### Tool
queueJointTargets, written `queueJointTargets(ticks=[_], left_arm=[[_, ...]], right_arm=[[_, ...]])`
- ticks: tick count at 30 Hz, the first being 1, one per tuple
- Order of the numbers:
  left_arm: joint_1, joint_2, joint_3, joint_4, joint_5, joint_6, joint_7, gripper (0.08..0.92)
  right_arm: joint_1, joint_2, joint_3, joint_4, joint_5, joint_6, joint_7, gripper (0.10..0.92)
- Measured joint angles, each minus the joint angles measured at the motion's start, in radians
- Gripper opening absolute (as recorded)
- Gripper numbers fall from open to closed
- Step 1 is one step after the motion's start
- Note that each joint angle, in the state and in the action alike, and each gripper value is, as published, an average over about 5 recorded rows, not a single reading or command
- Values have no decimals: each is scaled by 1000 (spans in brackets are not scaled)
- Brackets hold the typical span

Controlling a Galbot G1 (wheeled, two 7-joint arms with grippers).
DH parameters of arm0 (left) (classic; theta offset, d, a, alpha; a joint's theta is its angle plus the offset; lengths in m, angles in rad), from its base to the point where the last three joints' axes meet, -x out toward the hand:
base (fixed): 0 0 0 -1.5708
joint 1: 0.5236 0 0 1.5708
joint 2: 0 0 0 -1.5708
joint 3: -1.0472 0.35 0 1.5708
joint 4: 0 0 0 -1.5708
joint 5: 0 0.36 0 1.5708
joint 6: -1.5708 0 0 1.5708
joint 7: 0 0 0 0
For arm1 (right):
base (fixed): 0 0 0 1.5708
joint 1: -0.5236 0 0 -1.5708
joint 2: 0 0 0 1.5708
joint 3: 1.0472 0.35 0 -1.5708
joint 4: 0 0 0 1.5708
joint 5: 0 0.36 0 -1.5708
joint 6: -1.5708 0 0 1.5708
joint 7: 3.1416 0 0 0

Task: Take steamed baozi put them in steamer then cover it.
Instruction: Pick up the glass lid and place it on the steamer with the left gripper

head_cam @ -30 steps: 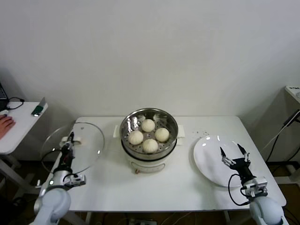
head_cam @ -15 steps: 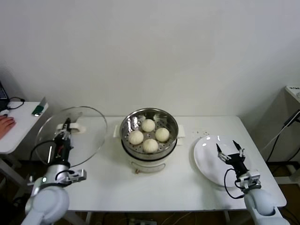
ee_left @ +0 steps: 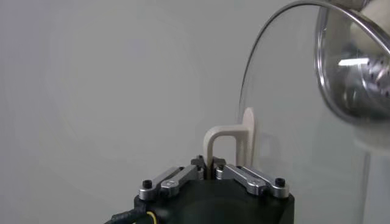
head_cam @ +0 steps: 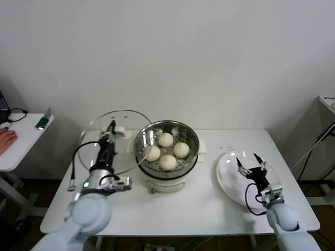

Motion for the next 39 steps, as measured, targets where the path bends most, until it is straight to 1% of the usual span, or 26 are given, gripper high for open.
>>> queueJointTargets(ticks=[5,11,18,24,30,39], left_arm=[[-117,-58,114,44,36,31,56,147],[-218,-141,209,121,82,40,107,147],[-280,-247,275,224,124,40,140,147],[-311,-323,311,302,159,39,157,147],[-320,-358,324,365,185,39,165,147],[-328,-379,333,425,213,39,177,147]], right_arm=[[8,3,-1,-11,-4,0,2,823],[10,7,5,-17,-8,1,4,823],[8,9,18,-23,-14,2,5,823],[1,8,32,-25,-19,5,4,823],[-4,8,45,-27,-21,8,1,823],[2,10,48,-34,-23,9,-2,823]])
